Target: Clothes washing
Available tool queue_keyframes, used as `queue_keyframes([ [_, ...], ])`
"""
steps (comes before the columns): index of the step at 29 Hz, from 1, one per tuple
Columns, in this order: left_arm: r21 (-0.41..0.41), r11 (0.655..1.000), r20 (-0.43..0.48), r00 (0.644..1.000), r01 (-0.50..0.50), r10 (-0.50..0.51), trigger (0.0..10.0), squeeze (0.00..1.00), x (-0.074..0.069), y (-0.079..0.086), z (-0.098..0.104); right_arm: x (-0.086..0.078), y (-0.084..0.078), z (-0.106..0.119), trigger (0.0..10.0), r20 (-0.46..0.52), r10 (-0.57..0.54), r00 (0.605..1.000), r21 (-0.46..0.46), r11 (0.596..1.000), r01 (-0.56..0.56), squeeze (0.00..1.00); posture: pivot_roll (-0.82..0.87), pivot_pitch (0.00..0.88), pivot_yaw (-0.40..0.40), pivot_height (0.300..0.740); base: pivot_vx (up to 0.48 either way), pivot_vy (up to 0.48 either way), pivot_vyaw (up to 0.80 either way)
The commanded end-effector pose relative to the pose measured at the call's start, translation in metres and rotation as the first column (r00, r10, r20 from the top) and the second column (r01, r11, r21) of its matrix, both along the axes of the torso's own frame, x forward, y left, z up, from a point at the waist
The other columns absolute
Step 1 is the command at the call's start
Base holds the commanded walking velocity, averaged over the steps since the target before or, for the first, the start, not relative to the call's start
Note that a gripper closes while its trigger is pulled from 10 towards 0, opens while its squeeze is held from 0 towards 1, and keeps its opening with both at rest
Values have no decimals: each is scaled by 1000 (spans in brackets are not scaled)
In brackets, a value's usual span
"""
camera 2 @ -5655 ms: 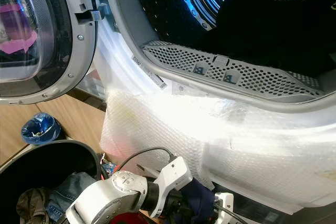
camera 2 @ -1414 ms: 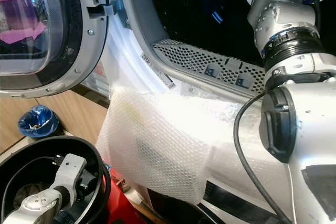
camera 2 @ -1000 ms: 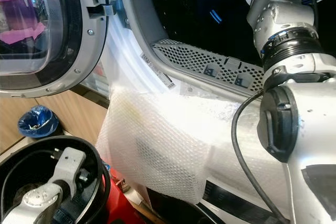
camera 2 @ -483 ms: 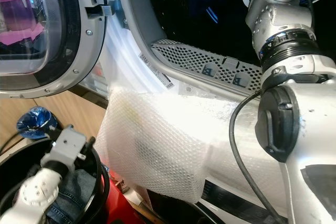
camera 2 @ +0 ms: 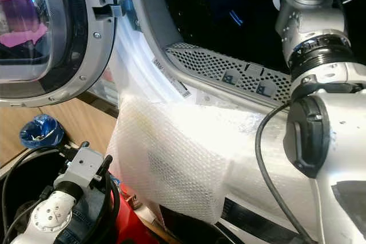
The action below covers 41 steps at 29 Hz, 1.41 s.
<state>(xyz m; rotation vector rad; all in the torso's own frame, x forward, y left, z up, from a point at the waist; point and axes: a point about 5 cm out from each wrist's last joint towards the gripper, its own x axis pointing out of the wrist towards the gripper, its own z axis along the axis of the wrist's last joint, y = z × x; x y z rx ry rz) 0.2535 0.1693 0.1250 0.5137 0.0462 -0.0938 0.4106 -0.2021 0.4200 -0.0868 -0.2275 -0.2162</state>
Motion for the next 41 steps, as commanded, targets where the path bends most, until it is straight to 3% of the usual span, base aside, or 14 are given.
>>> queue_keyframes([
  [1,19,1000,-8,1000,11,-11,10000,0,0,-1,-1,-3,-8,4,10000,12,-17,1000,10,1000,17,1000,14,45,-24,740,0,0,0],
  [17,7,999,-20,999,31,-31,10000,0,2,-6,-4,-2,-20,-4,10000,7,-10,1000,49,999,9,1000,15,19,-26,740,0,0,0],
  [20,6,999,-21,999,36,-36,10000,0,2,-6,-4,-4,-21,-1,10000,24,0,1000,63,998,-1,957,16,17,-25,740,0,0,0],
  [21,8,999,-24,999,39,-39,10000,0,2,-7,-4,-5,-21,3,10000,36,11,999,68,998,-13,0,14,20,-23,740,0,0,0],
  [26,7,999,-35,998,43,-43,10000,0,1,-8,-6,-13,-33,19,10000,87,-13,996,72,997,7,0,8,39,-22,740,0,0,0],
  [27,7,999,-41,998,44,-44,10000,0,0,-8,-6,-18,-43,24,10000,99,-55,994,50,997,51,0,7,42,-22,740,0,0,0],
  [31,7,999,-52,997,49,-48,10000,0,-1,-8,-8,-26,-58,34,10000,143,-71,987,68,996,62,0,-5,54,-16,740,0,0,0],
  [33,8,999,-53,997,50,-49,10000,0,-1,-8,-8,-27,-57,36,10000,148,-54,988,81,996,43,0,-7,56,-15,740,0,0,0],
  [34,8,999,-54,997,52,-51,10000,0,-1,-8,-8,-26,-50,38,10000,152,28,988,103,994,-44,0,-18,64,-9,740,0,0,0],
  [37,7,999,-56,997,54,-54,10000,0,-1,-8,-8,-26,-42,42,10000,166,109,980,127,983,-131,0,-20,66,-8,740,0,0,0],
  [39,5,998,-56,997,57,-57,10000,0,-1,-9,-8,-26,-29,46,10000,181,218,959,199,947,-252,0,-21,73,-8,740,0,0,0],
  [41,0,998,-57,997,56,-55,10000,0,-1,-9,-8,-28,-26,46,10000,187,250,950,248,924,-292,0,-21,75,-11,740,0,0,0],
])
